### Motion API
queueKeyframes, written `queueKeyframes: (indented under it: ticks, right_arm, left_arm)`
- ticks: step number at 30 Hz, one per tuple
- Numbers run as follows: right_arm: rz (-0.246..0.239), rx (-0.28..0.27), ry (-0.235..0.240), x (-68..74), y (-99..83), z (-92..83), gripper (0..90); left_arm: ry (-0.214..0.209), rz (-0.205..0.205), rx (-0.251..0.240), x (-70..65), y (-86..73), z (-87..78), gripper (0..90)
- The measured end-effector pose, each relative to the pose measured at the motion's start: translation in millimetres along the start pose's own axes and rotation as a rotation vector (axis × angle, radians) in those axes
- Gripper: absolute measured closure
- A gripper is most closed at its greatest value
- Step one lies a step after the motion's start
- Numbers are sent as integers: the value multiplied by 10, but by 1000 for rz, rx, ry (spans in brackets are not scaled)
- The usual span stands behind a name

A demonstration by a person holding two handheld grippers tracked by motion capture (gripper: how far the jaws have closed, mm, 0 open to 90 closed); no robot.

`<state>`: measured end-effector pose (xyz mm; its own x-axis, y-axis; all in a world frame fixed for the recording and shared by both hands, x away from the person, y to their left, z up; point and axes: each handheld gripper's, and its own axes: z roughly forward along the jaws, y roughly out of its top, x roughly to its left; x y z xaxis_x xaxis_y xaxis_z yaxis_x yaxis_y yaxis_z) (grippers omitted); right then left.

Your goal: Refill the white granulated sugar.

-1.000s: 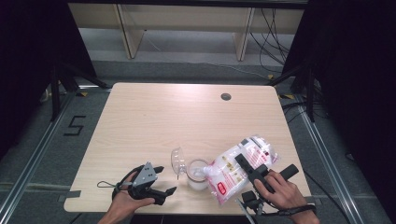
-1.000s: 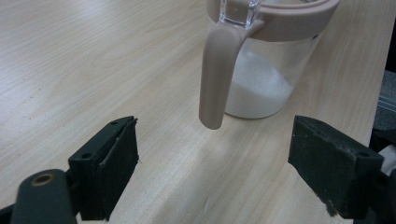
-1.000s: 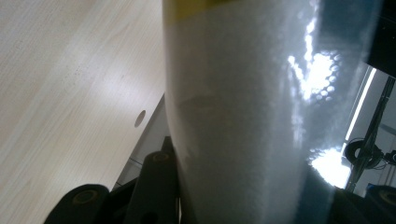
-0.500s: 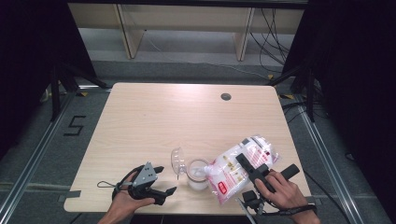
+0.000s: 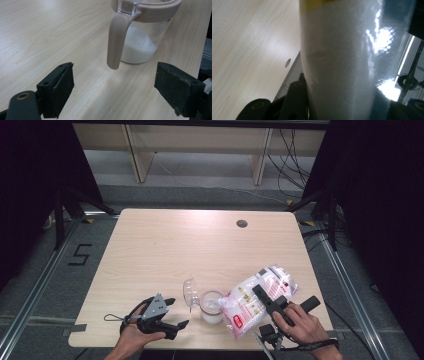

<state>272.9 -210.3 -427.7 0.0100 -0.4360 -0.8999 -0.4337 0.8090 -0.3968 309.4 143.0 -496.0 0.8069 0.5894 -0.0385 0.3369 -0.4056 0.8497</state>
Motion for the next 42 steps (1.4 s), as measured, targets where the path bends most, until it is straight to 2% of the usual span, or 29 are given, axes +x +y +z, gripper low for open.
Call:
queueKeyframes:
  ticks: [6,8,10,14,17,18,19,20,28,31,33,34,35,38,42]
  right_arm:
    - [-2,2,0,0,2,-1,706]
    - [-5,3,-3,-5,2,-4,705]
    - [-13,1,-6,-17,0,-4,706]
    - [-13,6,-5,-16,-1,-8,706]
    - [-12,8,-2,-11,3,-6,706]
    - [-14,7,-3,-11,4,-6,706]
    - [-16,7,-3,-13,6,-6,706]
    - [-18,7,-2,-15,6,-6,706]
    - [-23,13,2,-17,-5,-6,706]
    - [-45,6,0,-29,-5,1,707]
    - [-24,12,3,-11,5,-2,707]
    - [-24,11,3,-10,7,-1,707]
    - [-24,11,3,-9,8,-1,707]
    - [-33,11,-3,-15,11,-2,707]
    - [-37,18,2,-27,12,-11,708]
  left_arm:
    - [0,4,-1,3,1,2,154]
    - [0,-7,-1,-4,-1,2,154]
    - [0,5,0,4,1,2,154]
    - [1,-8,-1,-6,-2,2,154]
    - [2,5,0,2,1,0,154]
    - [-2,24,-1,14,5,1,154]
    - [1,-5,0,-3,-1,3,154]
    - [2,7,0,3,1,2,154]
    - [3,-3,-1,-5,-2,4,154]
    - [3,1,0,-2,-1,1,154]
    - [0,-1,0,-3,-1,1,154]
    - [-1,11,0,4,1,0,154]
    - [0,0,0,-2,-1,1,154]
    - [1,8,1,3,1,1,154]
    - [-4,0,-1,-1,-2,8,154]
